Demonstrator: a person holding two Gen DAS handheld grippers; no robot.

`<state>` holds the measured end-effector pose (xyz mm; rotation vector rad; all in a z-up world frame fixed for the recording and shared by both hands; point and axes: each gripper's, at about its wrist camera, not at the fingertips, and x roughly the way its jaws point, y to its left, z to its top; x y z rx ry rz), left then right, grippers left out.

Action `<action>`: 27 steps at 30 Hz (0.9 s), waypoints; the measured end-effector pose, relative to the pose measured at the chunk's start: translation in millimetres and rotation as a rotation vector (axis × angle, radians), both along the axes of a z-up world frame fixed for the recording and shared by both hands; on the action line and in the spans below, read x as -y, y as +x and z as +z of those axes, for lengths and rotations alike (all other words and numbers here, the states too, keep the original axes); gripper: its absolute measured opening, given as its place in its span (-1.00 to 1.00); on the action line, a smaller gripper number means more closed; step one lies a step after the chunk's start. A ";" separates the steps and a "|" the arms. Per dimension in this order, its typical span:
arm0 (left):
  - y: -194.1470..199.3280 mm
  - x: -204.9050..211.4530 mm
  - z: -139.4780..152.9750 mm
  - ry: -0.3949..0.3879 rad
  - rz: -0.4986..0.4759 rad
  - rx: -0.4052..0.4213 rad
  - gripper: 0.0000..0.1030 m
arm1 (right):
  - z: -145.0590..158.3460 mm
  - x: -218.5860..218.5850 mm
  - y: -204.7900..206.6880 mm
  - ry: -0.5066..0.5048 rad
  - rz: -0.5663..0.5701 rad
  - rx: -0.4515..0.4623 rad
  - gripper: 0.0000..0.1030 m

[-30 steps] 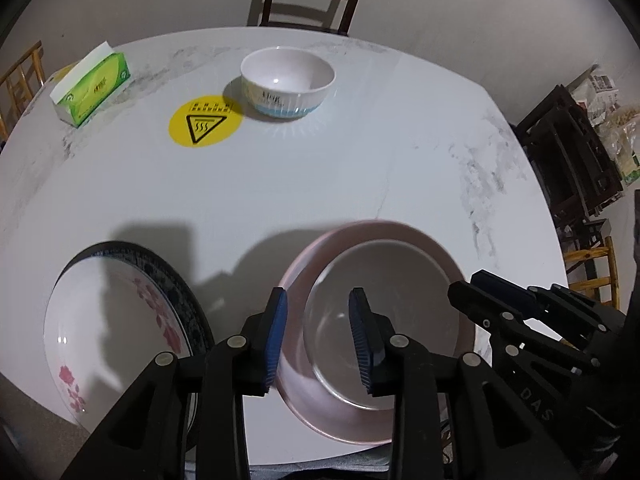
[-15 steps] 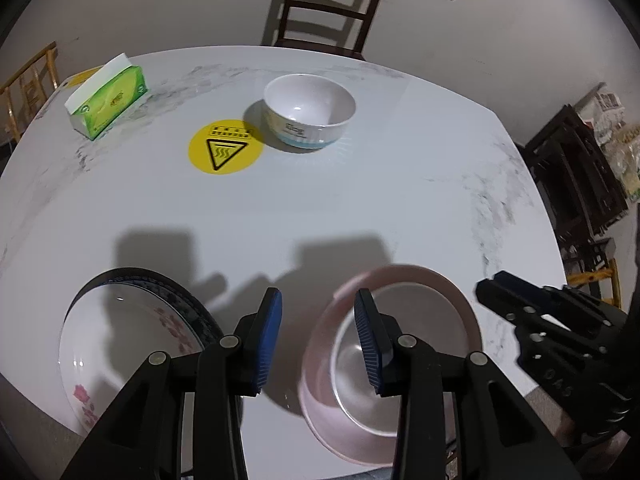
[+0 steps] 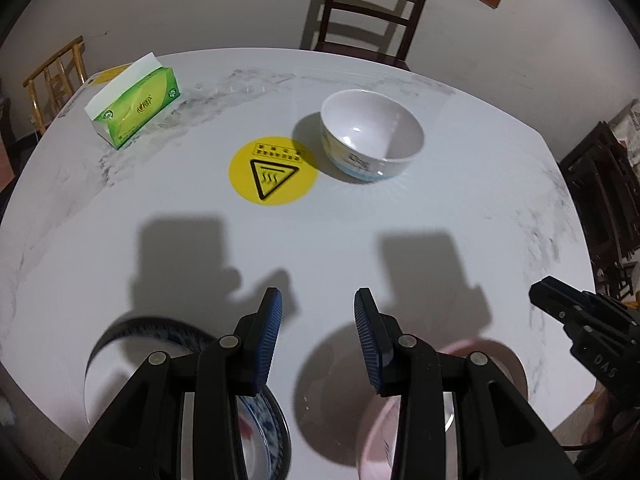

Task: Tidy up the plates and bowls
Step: 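Move the left tool to the white 'Dog' bowl and grasp its rim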

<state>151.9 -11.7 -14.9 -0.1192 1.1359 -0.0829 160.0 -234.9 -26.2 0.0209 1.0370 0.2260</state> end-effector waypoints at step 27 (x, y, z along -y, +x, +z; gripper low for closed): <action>143.7 -8.3 -17.2 -0.107 0.109 0.003 -0.34 | -14.2 -35.1 161.1 0.151 0.047 -0.041 -0.56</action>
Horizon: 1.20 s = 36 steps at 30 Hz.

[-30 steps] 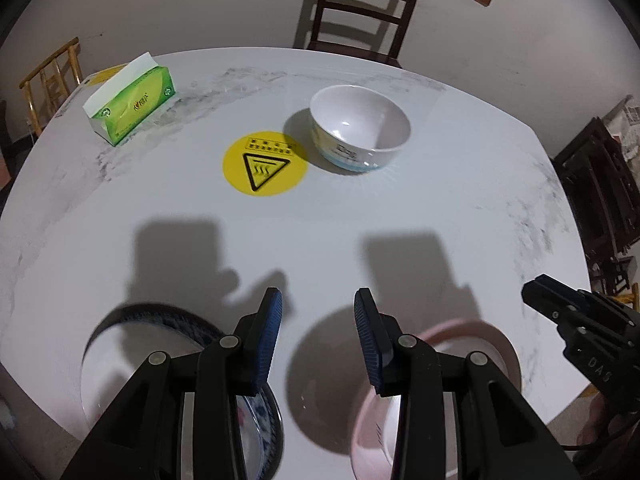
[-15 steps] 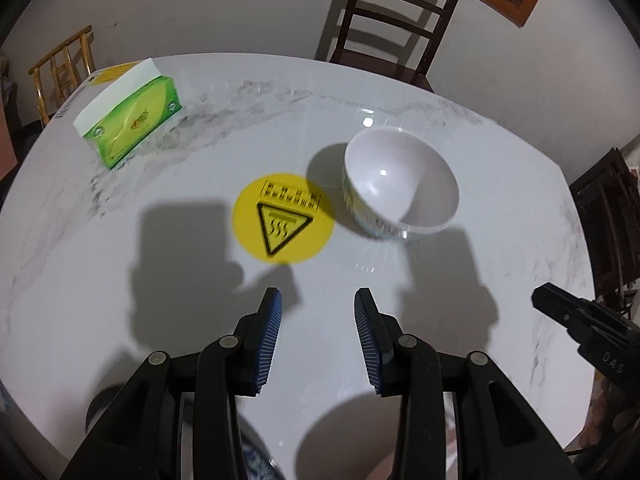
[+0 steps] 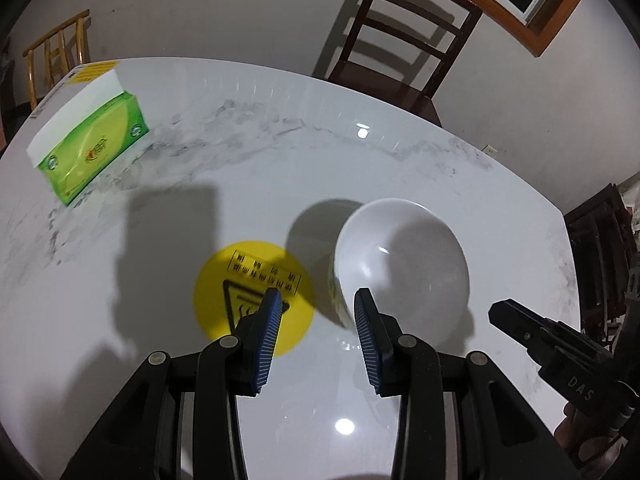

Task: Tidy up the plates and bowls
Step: 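Move the left tool to the white 'Dog' bowl and grasp its rim, then lift the 'Dog' bowl with the left tool and carry it over the pink bowl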

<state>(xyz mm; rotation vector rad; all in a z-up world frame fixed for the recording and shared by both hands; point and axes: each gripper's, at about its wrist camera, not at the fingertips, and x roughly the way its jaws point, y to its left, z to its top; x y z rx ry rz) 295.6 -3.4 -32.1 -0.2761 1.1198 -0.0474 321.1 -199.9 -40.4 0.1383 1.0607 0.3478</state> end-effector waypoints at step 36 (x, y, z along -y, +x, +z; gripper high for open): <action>3.9 29.5 -33.0 0.016 -0.109 -0.095 -0.79 | -27.7 -18.1 -3.9 -0.048 0.023 -0.067 -0.67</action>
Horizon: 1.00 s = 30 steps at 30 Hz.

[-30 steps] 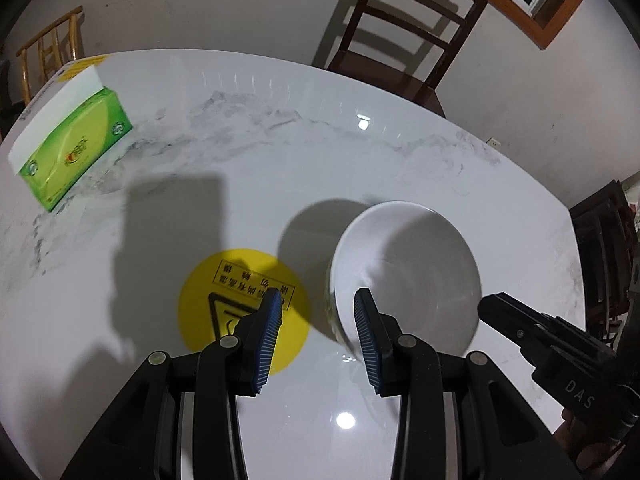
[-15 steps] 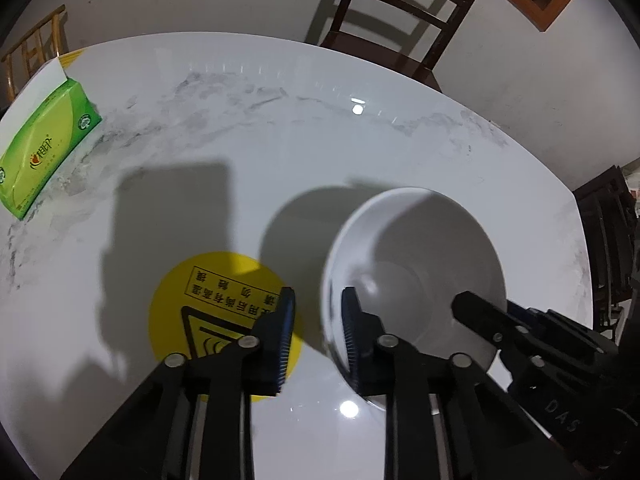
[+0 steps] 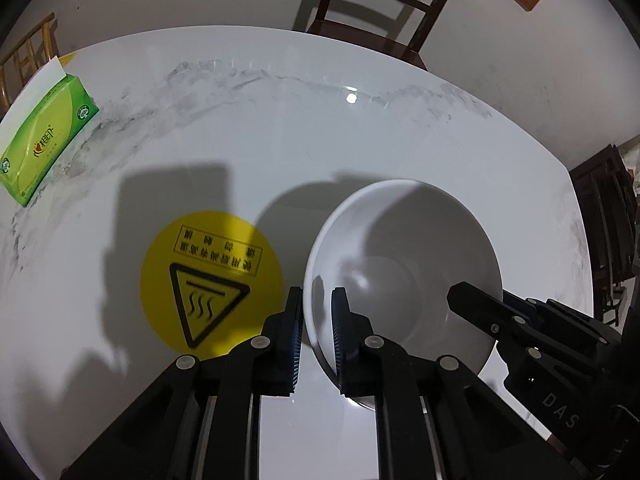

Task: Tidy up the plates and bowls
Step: 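Lift the 'Dog' bowl with the left tool and carry it over the pink bowl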

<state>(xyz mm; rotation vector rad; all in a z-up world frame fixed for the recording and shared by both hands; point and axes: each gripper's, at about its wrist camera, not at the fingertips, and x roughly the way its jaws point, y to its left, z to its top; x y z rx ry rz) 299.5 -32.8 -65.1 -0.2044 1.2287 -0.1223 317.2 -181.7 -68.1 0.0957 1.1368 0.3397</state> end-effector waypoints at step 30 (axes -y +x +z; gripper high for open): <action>-95.4 23.0 67.3 0.022 -0.079 0.072 -0.79 | 65.7 21.2 -115.7 -0.011 -0.031 0.068 -0.67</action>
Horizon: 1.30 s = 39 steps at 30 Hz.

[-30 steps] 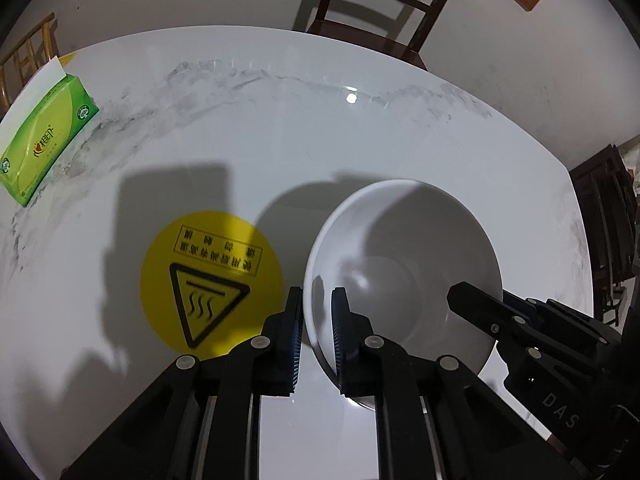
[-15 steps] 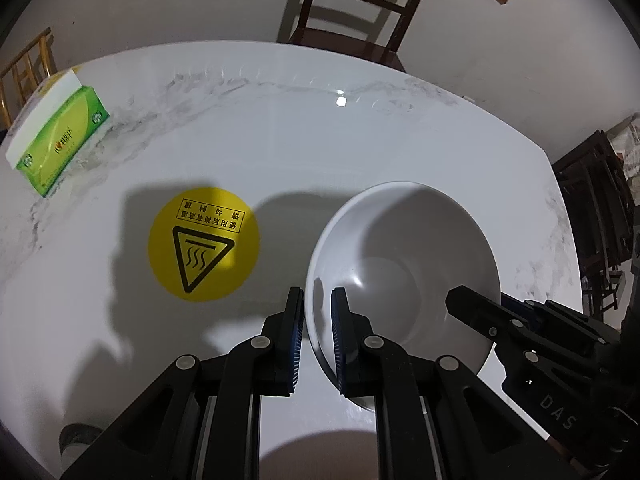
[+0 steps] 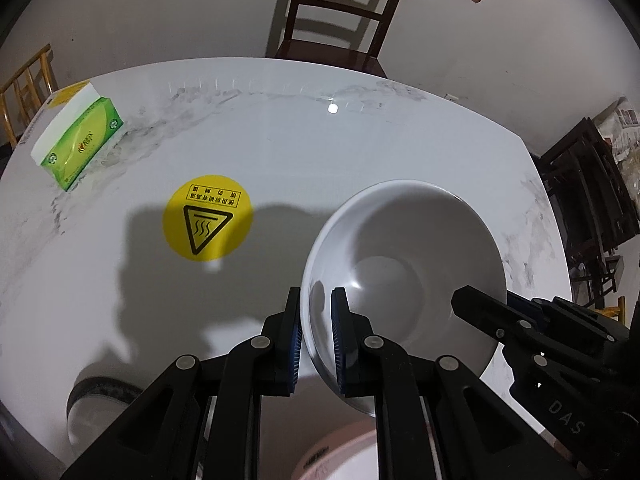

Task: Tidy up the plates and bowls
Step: 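Lift the 'Dog' bowl with the left tool and carry it over the pink bowl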

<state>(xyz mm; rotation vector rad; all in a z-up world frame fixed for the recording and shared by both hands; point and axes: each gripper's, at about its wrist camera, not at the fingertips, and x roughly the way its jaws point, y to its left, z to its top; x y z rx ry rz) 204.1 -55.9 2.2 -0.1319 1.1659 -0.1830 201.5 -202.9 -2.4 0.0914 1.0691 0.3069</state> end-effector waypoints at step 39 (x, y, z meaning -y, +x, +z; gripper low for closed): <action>-136.3 0.6 14.4 0.013 -0.078 -0.025 -0.79 | 1.8 -2.5 -142.7 -0.022 0.021 -0.030 -0.67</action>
